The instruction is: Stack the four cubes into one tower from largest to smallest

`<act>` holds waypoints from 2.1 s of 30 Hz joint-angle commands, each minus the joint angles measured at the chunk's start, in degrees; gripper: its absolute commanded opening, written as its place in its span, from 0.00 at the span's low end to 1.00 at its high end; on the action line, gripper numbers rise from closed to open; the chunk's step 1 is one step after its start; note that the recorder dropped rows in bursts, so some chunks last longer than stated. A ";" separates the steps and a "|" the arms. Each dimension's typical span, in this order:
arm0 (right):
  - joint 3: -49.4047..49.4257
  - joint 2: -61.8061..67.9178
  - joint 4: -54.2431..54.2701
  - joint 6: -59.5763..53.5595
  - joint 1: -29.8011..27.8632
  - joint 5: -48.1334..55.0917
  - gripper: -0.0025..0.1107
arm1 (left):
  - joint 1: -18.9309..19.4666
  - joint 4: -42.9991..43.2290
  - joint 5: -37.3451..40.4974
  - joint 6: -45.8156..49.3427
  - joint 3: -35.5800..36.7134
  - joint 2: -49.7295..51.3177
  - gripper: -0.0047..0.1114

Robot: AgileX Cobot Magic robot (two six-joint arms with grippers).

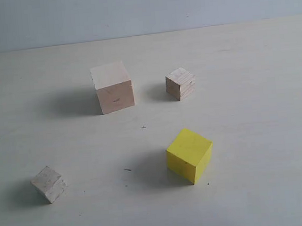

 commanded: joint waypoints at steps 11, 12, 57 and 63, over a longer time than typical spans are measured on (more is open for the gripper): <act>0.25 -0.31 -0.07 0.03 0.06 -0.32 0.02 | 0.05 -0.39 -0.21 0.23 0.18 -0.27 0.04; 0.25 -0.31 -0.07 0.03 0.06 -0.32 0.02 | 0.05 -0.39 -0.21 0.23 0.18 -0.27 0.04; -0.09 -0.31 4.43 4.36 0.06 -52.20 0.02 | 0.05 0.65 -32.98 -4.46 -0.91 -0.27 0.04; -10.10 -0.31 -4.64 12.70 0.06 -42.56 0.02 | -0.35 0.65 -25.00 -4.47 -11.26 1.61 0.04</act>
